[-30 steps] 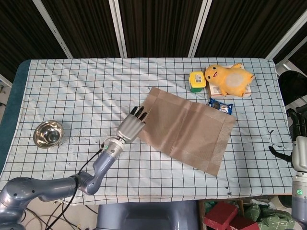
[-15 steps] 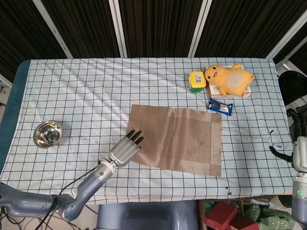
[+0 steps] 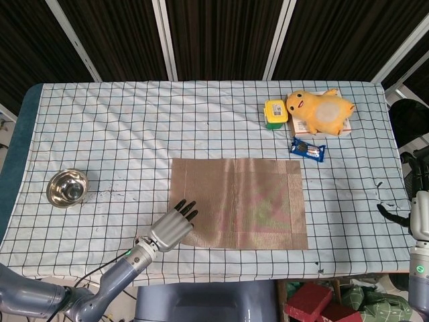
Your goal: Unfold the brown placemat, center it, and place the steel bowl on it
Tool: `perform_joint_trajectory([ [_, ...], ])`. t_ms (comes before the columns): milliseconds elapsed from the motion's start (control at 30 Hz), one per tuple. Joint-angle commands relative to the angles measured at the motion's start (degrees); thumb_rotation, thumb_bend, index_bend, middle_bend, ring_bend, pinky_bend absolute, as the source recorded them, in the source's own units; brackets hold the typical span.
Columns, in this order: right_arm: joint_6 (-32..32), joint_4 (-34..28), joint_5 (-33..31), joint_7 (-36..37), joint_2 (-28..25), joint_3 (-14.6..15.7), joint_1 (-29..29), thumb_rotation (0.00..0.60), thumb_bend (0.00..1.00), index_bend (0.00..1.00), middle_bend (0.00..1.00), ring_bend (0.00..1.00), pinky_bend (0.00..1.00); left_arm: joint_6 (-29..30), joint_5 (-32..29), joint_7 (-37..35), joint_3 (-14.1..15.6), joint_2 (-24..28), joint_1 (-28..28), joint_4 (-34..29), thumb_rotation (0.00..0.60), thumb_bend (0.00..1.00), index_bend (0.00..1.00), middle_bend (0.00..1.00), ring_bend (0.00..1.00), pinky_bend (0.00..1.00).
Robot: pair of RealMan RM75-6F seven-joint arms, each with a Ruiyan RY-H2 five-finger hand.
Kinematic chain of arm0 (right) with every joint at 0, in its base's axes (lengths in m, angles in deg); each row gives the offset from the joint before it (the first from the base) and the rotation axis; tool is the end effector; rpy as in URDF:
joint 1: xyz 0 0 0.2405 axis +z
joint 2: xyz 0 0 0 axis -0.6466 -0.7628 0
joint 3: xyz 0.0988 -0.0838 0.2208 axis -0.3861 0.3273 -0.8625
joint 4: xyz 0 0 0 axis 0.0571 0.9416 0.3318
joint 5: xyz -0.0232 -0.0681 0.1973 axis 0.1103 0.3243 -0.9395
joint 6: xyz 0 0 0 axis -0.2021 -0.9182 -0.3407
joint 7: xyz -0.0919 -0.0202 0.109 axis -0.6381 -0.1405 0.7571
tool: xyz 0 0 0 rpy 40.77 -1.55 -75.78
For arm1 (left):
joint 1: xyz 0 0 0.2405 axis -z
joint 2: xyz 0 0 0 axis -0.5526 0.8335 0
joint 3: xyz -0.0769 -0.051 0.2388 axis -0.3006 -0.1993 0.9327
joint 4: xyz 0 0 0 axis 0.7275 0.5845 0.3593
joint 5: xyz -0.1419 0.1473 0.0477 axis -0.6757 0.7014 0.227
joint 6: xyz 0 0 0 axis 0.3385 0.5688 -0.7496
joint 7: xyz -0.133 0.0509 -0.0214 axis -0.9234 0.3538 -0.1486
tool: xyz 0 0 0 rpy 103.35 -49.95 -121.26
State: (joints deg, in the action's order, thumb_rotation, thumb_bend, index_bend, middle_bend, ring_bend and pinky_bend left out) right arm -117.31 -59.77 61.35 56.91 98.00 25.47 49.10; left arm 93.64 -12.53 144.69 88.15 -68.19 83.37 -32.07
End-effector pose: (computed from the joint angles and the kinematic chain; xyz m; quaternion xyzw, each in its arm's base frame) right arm -0.3227 -0.2420 0.1901 0.4640 -0.3927 0.4332 0.6654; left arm -0.0859 0.2453 -0.0494 -0.8868 -0.1690 -0.2658 0.3383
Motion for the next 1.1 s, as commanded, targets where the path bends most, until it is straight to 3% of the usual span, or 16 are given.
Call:
perform_joint_trajectory([
  [33,0.0,0.0,0.0,0.0,0.0,0.0,0.0,0.600,0.06,0.01,0.00,0.00,0.17,0.0,-0.1,-0.2,0.1,0.0,-0.1,-0.2,0.600,0.48,0.62,0.19,0.06,0.15],
  [500,0.0,-0.1,0.0,-0.2,0.1,0.0,0.0,0.600,0.06,0.01,0.00,0.00,0.17,0.1,0.9,-0.4,2.0,1.5,-0.9,-1.7,0.600,0.48,0.60,0.18,0.06,0.15],
  [567,0.0,0.0,0.1,-0.3,0.1,0.1,0.0,0.600,0.06,0.01,0.00,0.00,0.17,0.1,0.8,-0.4,2.2,1.6,-1.0,-1.8,0.600,0.42,0.55,0.15,0.06,0.14],
  [633,0.0,0.0,0.0,-0.3,0.1,0.1,0.0,0.600,0.06,0.01,0.00,0.00,0.17,0.0,0.8,-0.5,2.3,1.7,-1.1,-1.8,0.600,0.22,0.41,0.10,0.05,0.12],
  [733,0.1,0.0,0.0,-0.4,0.1,0.1,0.0,0.600,0.06,0.01,0.00,0.00,0.17,-0.1,0.5,-0.9,2.4,1.9,-1.3,-2.3,0.600,0.05,0.28,0.07,0.05,0.11],
  [967,0.0,0.0,0.2,-0.5,0.1,0.2,0.0,0.600,0.06,0.01,0.00,0.00,0.17,0.0,2.1,-4.0,2.0,1.9,-2.0,-3.4,0.600,0.00,0.14,0.06,0.05,0.10],
  [1100,-0.1,0.0,0.3,-0.5,0.2,0.2,-0.1,0.600,0.06,0.01,0.00,0.00,0.17,0.5,3.9,-6.0,2.0,3.0,-2.6,-5.0,0.600,0.00,0.13,0.06,0.05,0.10],
])
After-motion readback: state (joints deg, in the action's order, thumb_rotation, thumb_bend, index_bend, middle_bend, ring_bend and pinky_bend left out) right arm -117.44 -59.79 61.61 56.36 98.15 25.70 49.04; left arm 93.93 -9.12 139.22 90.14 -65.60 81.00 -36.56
